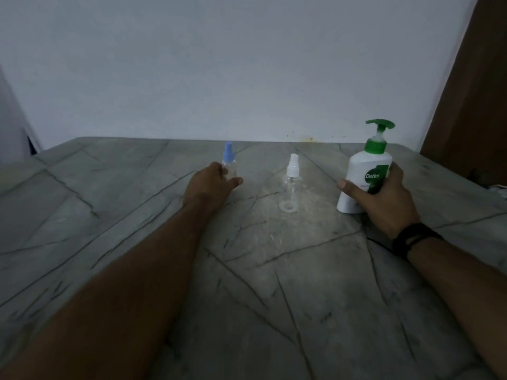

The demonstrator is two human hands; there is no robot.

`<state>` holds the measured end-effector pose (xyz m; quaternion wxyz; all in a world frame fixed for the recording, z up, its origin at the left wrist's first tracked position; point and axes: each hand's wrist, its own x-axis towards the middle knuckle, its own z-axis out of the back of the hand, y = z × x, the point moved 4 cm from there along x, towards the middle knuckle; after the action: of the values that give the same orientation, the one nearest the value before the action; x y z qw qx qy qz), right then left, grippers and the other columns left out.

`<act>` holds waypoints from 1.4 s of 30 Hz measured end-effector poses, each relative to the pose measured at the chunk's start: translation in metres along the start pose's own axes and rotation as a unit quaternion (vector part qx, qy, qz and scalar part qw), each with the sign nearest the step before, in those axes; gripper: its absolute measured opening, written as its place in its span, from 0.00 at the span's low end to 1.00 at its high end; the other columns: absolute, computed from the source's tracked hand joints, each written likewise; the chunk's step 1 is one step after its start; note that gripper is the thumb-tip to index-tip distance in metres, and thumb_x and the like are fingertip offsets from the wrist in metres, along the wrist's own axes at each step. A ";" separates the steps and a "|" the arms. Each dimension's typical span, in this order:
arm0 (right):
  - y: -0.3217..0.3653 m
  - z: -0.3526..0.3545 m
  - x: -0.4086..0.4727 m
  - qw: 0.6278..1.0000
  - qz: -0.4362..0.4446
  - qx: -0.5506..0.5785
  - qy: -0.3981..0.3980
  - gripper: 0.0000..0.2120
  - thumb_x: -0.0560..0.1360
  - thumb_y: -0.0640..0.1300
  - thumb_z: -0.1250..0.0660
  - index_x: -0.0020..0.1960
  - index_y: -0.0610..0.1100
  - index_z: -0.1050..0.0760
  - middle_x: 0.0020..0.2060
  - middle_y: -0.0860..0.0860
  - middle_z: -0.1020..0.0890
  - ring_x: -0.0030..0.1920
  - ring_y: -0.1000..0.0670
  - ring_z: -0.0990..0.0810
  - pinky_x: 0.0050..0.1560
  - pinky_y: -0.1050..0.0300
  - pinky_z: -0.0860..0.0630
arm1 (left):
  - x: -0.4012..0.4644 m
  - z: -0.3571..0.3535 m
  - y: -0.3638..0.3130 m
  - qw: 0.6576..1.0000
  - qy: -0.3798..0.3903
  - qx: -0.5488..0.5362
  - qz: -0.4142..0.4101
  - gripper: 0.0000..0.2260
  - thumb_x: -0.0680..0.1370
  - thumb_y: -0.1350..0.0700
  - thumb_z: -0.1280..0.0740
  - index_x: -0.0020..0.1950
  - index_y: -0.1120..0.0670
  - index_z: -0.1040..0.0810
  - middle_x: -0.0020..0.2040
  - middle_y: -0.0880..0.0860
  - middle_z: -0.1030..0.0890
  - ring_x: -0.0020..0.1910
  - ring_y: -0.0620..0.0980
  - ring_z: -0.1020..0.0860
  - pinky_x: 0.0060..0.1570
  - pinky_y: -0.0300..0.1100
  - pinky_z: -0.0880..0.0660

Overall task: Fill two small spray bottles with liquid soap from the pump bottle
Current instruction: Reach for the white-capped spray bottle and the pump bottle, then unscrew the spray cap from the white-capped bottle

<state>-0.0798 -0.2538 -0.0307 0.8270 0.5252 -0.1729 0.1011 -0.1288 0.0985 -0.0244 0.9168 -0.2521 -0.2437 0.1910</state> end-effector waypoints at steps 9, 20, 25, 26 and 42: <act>0.000 0.004 -0.002 1.000 0.012 0.011 -0.006 0.50 0.64 0.65 0.23 0.76 0.49 0.42 0.64 0.52 0.24 0.64 0.44 0.23 0.64 0.48 0.27 | -0.051 0.021 -0.002 1.000 -0.011 -0.010 0.008 0.29 0.71 0.38 0.28 0.64 0.54 0.27 0.56 0.53 0.20 0.54 0.53 0.22 0.48 0.45 0.27; 0.062 0.053 -0.016 0.962 0.194 0.081 -0.176 0.37 0.72 0.56 0.29 0.74 0.44 0.39 0.71 0.45 0.34 0.69 0.47 0.30 0.69 0.55 0.31 | -0.071 0.040 -0.016 0.983 -0.155 -0.079 -0.059 0.31 0.75 0.31 0.41 0.64 0.55 0.31 0.59 0.52 0.31 0.55 0.50 0.27 0.52 0.48 0.26; 0.112 0.008 -0.052 0.973 0.216 0.084 0.012 0.28 0.74 0.47 0.25 0.70 0.47 0.33 0.58 0.47 0.24 0.55 0.49 0.22 0.53 0.59 0.24 | -0.073 0.035 -0.025 0.982 -0.143 -0.049 -0.112 0.21 0.78 0.37 0.40 0.56 0.54 0.30 0.53 0.50 0.31 0.49 0.49 0.27 0.45 0.44 0.29; 0.108 -0.008 -0.056 0.978 0.197 0.045 0.048 0.32 0.73 0.48 0.25 0.72 0.47 0.34 0.59 0.48 0.25 0.56 0.50 0.23 0.54 0.61 0.25 | -0.074 0.035 -0.026 0.981 -0.144 -0.045 -0.121 0.19 0.79 0.38 0.40 0.54 0.54 0.30 0.52 0.50 0.30 0.48 0.49 0.27 0.44 0.44 0.29; 0.062 -0.094 -0.021 0.971 0.107 -0.138 0.162 0.31 0.77 0.55 0.30 0.73 0.43 0.36 0.64 0.46 0.22 0.59 0.44 0.21 0.61 0.47 0.24 | -0.079 0.003 -0.087 0.960 -0.053 -0.065 -0.268 0.07 0.80 0.51 0.34 0.56 0.51 0.23 0.53 0.49 0.21 0.41 0.40 0.26 0.40 0.32 0.30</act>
<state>-0.1040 -0.1418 -0.0234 0.8928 0.3616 -0.1040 0.2477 -0.1745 -0.0074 -0.0011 0.9017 -0.2262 -0.3627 -0.0646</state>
